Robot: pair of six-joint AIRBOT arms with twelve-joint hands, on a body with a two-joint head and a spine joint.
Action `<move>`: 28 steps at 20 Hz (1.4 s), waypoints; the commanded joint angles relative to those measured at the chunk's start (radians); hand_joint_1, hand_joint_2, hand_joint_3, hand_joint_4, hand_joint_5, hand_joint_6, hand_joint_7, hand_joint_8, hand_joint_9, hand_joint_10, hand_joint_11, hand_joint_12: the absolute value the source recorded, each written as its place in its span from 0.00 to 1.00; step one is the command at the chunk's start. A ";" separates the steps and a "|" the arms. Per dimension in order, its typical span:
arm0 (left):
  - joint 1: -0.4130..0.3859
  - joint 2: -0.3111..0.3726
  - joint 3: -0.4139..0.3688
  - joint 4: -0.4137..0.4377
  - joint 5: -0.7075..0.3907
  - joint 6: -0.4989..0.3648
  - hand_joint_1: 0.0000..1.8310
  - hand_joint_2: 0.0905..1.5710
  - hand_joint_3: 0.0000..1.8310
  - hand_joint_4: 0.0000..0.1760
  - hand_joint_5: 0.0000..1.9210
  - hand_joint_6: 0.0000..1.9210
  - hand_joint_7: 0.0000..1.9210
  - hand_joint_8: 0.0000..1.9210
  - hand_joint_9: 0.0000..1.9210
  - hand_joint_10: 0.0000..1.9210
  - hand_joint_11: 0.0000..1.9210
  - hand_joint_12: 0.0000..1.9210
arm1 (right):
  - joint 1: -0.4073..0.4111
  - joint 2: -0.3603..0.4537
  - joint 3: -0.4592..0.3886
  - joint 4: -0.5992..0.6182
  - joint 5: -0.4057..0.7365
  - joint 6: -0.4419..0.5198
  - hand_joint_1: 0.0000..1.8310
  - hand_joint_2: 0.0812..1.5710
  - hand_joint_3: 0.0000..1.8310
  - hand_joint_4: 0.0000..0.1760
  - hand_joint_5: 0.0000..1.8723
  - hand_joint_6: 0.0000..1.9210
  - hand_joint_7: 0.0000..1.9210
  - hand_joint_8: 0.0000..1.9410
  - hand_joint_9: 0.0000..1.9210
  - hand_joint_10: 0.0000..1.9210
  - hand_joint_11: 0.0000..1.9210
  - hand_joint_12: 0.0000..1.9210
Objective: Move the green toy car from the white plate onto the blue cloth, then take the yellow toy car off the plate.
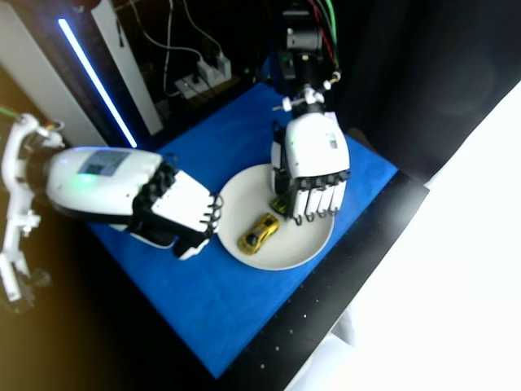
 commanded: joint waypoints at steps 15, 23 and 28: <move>-0.002 0.056 -0.069 -0.030 -0.179 0.004 0.74 0.75 0.00 0.00 0.39 0.64 0.42 0.65 0.40 0.78 0.32 0.87 | 0.016 0.000 -0.007 0.004 0.130 -0.007 0.71 0.58 0.00 0.00 0.38 0.29 0.37 0.53 0.35 0.69 0.29 0.93; -0.019 0.159 -0.190 0.004 -0.291 0.005 0.65 0.75 0.00 0.00 0.41 0.64 0.44 0.72 0.41 0.83 0.37 1.00 | 0.016 0.000 -0.006 0.008 0.130 -0.007 0.68 0.60 0.00 0.00 0.38 0.30 0.35 0.57 0.34 0.72 0.29 0.94; 0.012 0.300 -0.358 0.062 -0.412 0.004 0.66 0.75 0.00 0.00 0.42 0.53 0.46 0.82 0.50 0.91 0.50 1.00 | 0.015 0.000 -0.006 0.020 0.129 -0.007 0.66 0.61 0.01 0.00 0.36 0.30 0.33 0.53 0.30 0.69 0.23 0.92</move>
